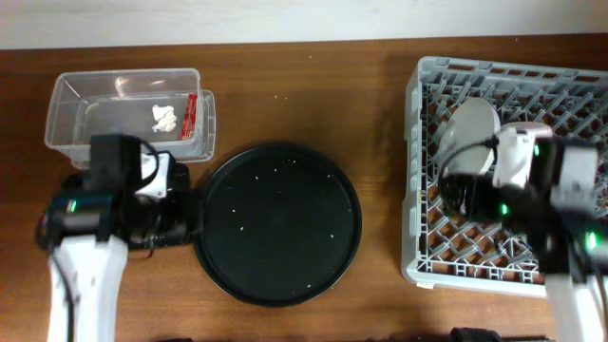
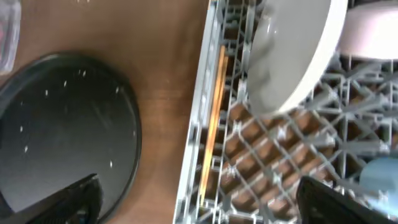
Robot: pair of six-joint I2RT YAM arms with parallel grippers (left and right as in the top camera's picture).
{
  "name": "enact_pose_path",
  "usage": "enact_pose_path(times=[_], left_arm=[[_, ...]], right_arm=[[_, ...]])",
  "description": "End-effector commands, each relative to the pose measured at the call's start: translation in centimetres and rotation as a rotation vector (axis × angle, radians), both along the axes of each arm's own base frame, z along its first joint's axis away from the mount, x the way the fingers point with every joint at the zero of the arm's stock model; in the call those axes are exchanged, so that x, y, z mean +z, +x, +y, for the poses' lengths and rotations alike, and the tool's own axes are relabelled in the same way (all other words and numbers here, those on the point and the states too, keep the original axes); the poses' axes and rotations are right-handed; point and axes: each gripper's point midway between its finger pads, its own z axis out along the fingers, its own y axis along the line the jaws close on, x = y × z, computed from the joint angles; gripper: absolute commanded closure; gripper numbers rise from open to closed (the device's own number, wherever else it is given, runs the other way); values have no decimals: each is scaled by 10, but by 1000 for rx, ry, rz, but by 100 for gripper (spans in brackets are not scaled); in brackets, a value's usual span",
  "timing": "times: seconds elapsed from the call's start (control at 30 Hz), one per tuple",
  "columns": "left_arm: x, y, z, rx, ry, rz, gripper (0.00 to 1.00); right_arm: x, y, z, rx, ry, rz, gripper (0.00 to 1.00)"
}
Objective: Sort waste into correct bins and load items into the dishwasher rack
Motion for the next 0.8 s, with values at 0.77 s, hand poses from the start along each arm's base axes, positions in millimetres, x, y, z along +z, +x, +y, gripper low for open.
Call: enact_pose_path(times=[0.77], left_arm=[[57, -53, 2, 7, 70, -610, 1]], right_arm=[[-13, -69, 26, 99, -47, -389, 2]])
